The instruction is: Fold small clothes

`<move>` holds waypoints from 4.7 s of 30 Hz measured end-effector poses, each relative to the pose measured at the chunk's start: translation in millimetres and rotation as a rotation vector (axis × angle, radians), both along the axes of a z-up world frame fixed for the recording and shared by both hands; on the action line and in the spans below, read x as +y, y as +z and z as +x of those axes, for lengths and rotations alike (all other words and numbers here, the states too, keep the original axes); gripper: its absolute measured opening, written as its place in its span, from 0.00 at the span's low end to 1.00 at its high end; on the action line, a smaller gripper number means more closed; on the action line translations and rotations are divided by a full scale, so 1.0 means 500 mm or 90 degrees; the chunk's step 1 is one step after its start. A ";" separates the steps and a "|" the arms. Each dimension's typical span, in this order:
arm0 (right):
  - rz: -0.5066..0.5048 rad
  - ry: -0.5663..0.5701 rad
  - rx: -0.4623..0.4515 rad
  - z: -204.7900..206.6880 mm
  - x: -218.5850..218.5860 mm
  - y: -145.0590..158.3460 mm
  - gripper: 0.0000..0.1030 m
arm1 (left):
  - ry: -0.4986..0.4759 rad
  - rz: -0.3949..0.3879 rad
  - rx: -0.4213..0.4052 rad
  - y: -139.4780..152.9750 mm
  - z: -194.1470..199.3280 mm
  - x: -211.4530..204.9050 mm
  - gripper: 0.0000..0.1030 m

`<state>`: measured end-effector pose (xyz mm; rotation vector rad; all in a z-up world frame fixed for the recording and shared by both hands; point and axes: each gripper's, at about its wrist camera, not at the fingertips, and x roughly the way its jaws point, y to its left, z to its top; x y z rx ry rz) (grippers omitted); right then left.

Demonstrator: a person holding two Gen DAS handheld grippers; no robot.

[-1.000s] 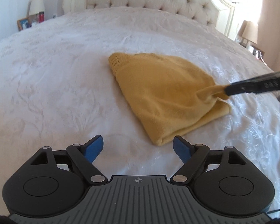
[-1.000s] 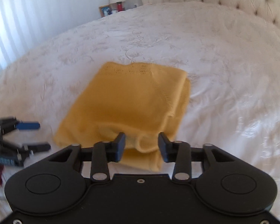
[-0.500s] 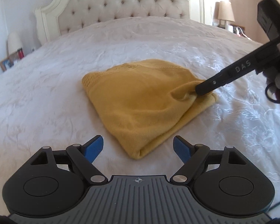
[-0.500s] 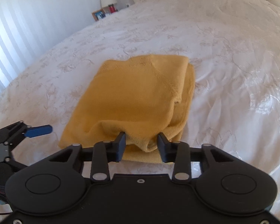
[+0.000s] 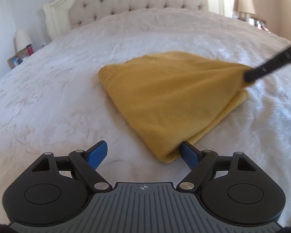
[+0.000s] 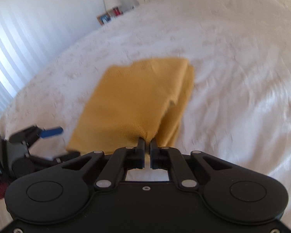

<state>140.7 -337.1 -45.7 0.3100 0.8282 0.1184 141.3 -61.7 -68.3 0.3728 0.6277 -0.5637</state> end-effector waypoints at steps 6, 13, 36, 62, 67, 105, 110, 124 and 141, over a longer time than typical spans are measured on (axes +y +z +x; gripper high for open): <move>0.009 0.002 0.004 -0.002 0.004 -0.016 0.11 | 0.080 -0.060 0.048 -0.007 0.027 0.037 0.84; -0.006 -0.021 0.037 -0.030 -0.020 -0.027 0.11 | 0.133 -0.087 0.068 -0.011 0.029 0.071 0.87; -0.076 -0.029 -0.012 0.005 0.020 -0.068 0.65 | 0.108 -0.114 0.048 0.085 0.042 0.055 0.87; 0.301 -0.018 -0.023 0.254 -0.136 -0.137 0.96 | 0.092 -0.315 0.294 -0.024 0.163 0.001 0.99; 0.373 -0.016 -0.029 0.290 -0.150 -0.152 0.96 | 0.056 -0.329 0.300 -0.031 0.192 -0.039 0.99; 0.118 0.000 0.009 -0.138 0.125 -0.028 0.45 | 0.061 -0.347 0.445 0.003 -0.180 0.167 0.16; 0.192 -0.043 0.030 -0.206 0.093 -0.088 0.66 | 0.127 -0.369 0.445 -0.089 -0.213 0.190 0.21; 0.323 0.010 0.103 -0.351 0.127 -0.119 0.59 | 0.120 -0.399 0.423 -0.096 -0.232 0.187 0.34; 0.051 0.025 0.095 -0.392 0.107 0.030 0.65 | 0.093 -0.238 0.297 0.003 -0.299 0.205 0.45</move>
